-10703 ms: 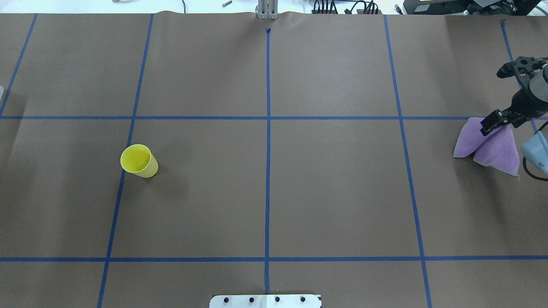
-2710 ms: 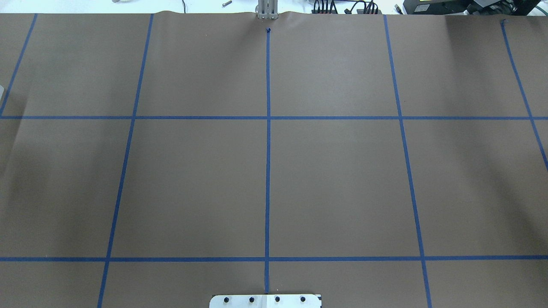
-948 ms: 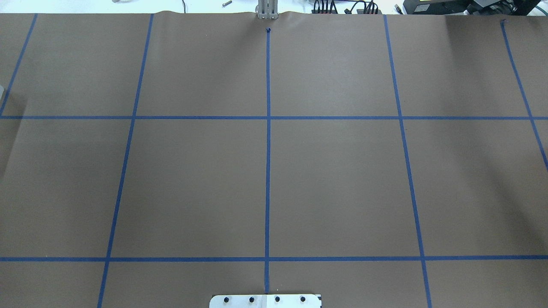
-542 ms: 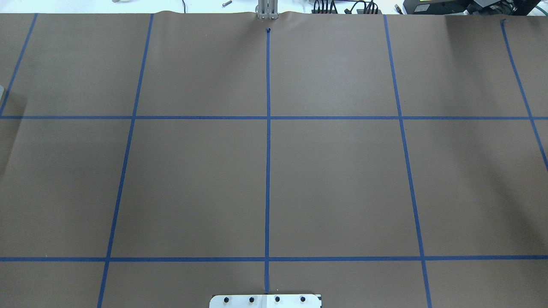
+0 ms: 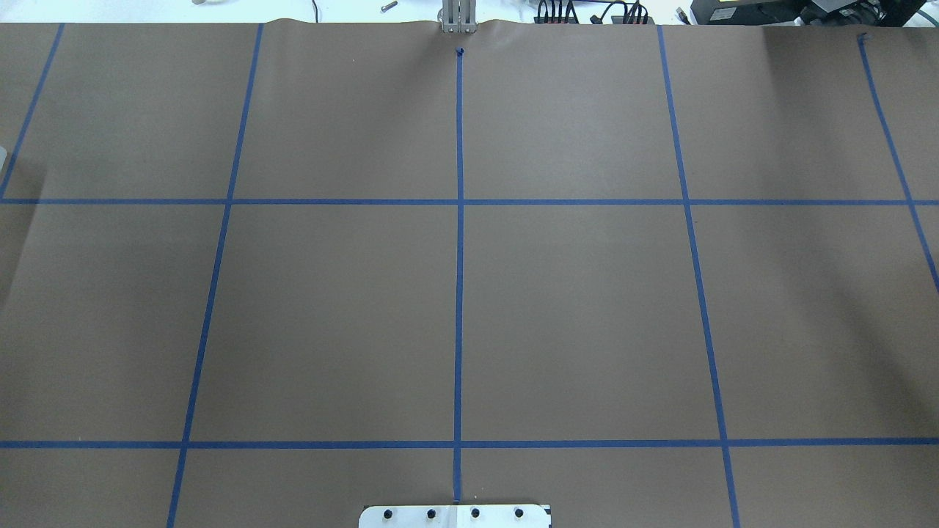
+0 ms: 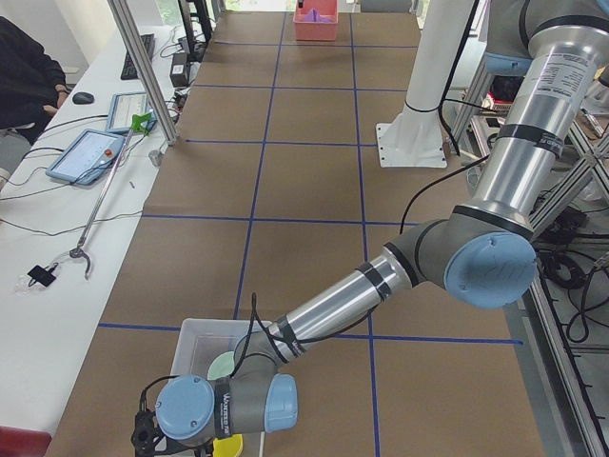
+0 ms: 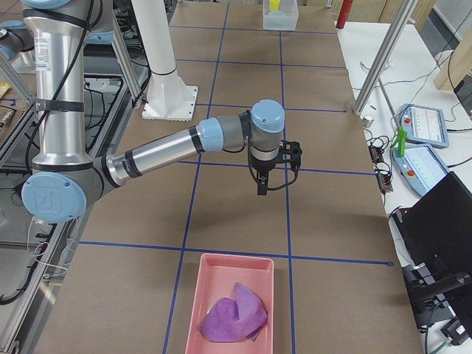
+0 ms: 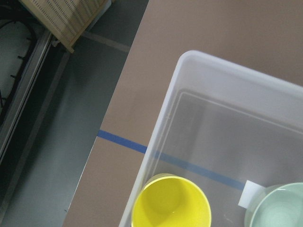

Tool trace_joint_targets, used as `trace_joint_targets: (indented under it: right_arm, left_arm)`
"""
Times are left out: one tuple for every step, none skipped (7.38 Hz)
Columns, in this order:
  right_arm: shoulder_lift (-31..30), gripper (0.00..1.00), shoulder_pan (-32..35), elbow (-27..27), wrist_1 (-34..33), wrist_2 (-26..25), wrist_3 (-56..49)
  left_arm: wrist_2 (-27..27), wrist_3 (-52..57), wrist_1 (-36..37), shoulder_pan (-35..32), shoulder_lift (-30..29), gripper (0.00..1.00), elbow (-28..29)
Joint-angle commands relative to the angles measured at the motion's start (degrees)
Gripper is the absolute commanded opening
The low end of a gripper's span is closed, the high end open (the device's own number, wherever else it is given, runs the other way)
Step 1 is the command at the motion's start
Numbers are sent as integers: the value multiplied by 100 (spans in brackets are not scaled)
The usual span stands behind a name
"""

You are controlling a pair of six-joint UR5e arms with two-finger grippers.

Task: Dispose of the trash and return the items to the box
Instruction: 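Lower the yellow cup into the clear bin and open the left gripper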

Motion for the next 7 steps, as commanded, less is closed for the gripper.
trace_joint_targets:
  right_arm:
    - [-67,100,4,-21,-9,-83,-37]
    - [-111,100,4,-30,-18,-75,24]
    - [-216,100,13,-47,-9,-83,-1]
    - [-287,100,13,-39,0,-188,-19]
    - [-296,100,13,-65,0,-311,-19]
    - [-296,100,48,-56,0,-294,-37]
    - [-331,100,57,-56,0,-329,-46]
  left_arm:
    - [-299,-16,1188,-24,59,99,-1637]
    - [-308,10,2257,-24,85,99,-2848]
    - [-273,37,2834,37,469,99,-4044]
    - [-308,20,2970,194,742,99,-4787]
    - [-308,37,2980,492,1102,99,-5368]
    - [-264,81,2928,764,1314,99,-5661]
    - [-221,90,2927,959,1360,99,-5777]
